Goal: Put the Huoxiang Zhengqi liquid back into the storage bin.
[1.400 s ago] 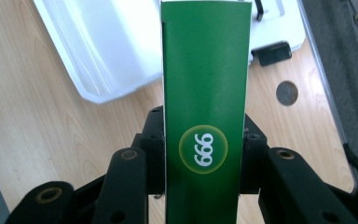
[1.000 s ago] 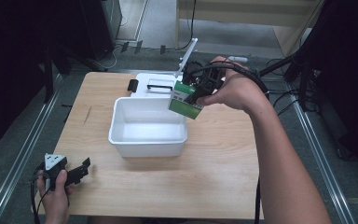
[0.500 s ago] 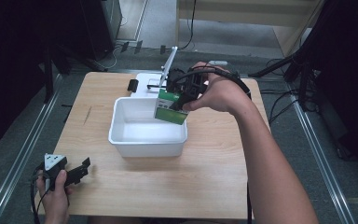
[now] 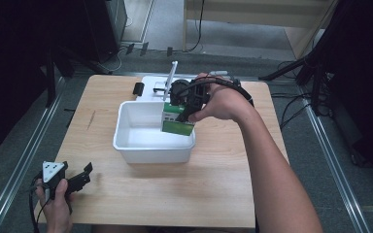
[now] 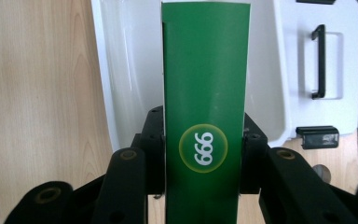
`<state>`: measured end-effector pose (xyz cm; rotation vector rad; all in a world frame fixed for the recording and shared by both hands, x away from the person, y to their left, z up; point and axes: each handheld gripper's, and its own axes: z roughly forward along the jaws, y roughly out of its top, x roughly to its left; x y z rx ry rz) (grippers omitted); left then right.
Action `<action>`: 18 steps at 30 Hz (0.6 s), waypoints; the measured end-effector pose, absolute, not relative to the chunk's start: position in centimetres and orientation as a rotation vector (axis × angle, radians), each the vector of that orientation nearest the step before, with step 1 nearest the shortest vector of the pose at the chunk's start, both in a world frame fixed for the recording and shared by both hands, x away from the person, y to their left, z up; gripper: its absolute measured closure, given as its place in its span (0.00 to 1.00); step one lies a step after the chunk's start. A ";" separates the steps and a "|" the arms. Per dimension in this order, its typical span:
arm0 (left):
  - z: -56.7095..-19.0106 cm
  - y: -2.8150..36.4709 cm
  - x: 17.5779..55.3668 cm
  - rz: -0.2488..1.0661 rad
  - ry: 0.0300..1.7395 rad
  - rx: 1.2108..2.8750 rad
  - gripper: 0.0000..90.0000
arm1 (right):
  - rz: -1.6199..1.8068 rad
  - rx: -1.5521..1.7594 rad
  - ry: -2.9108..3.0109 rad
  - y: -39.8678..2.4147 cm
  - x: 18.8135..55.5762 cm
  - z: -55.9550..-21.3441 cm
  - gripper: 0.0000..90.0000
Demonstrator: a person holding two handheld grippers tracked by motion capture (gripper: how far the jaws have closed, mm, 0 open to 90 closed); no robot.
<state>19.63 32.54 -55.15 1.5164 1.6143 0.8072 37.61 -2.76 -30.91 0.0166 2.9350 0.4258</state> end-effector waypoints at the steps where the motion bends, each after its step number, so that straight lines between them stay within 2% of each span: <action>1: -55.1 32.5 19.6 0.809 1.611 1.515 0.14 | 0.423 0.002 2.936 -2.7 37.7 -31.1 0.72; 18: -55.2 32.9 19.7 0.771 1.624 1.492 0.14 | 0.362 -0.066 2.990 -1.7 39.0 -35.0 0.71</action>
